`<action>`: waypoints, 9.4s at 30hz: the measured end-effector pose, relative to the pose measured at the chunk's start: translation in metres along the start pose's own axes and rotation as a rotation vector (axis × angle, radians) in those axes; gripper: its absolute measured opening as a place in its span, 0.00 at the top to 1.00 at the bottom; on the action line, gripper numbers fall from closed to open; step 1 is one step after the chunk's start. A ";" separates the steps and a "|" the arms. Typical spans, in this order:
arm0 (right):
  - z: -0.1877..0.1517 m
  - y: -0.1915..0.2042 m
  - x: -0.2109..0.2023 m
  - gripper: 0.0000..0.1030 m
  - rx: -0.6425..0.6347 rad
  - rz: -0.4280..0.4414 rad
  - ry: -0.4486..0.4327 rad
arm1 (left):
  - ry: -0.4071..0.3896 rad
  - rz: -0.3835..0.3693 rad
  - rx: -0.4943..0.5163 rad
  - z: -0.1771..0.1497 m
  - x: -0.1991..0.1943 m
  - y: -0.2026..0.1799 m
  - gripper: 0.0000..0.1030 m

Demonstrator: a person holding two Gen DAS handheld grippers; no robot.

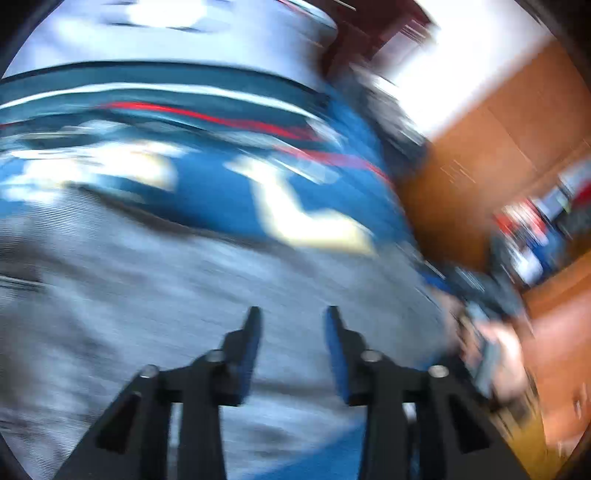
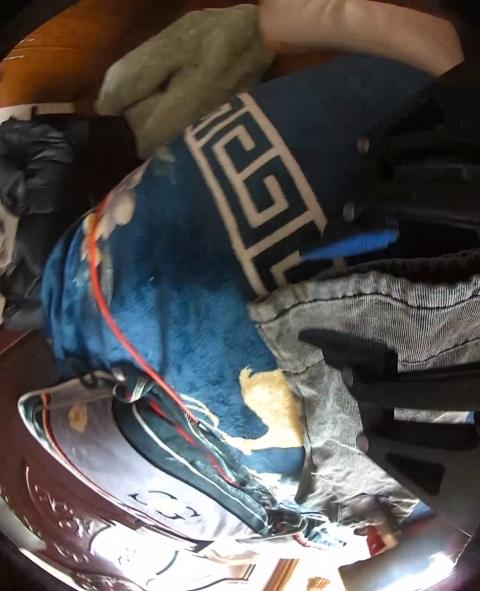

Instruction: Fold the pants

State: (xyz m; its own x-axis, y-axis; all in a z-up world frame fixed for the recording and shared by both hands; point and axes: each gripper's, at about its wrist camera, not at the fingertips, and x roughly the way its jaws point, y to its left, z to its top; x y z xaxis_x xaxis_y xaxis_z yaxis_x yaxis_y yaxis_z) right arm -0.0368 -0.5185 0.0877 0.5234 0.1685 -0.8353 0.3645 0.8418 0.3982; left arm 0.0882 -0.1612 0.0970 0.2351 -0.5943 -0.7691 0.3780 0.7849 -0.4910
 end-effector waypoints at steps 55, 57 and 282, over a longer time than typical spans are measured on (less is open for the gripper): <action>-0.087 0.025 -0.033 0.43 -0.004 -0.152 -0.086 | -0.089 0.224 -0.639 -0.121 -0.164 0.232 0.47; -0.088 0.023 -0.034 0.43 0.005 -0.147 -0.089 | -0.119 0.241 -0.659 -0.123 -0.168 0.234 0.38; -0.145 0.173 0.063 0.73 -0.234 0.103 0.152 | -0.071 0.057 -0.119 -0.151 -0.067 0.074 0.78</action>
State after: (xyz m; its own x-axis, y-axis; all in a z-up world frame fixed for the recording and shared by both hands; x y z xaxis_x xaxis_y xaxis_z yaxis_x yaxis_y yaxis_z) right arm -0.0520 -0.2875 0.0489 0.4210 0.3190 -0.8491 0.1185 0.9088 0.4001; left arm -0.0344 -0.0368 0.0506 0.3172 -0.5559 -0.7684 0.2544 0.8304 -0.4957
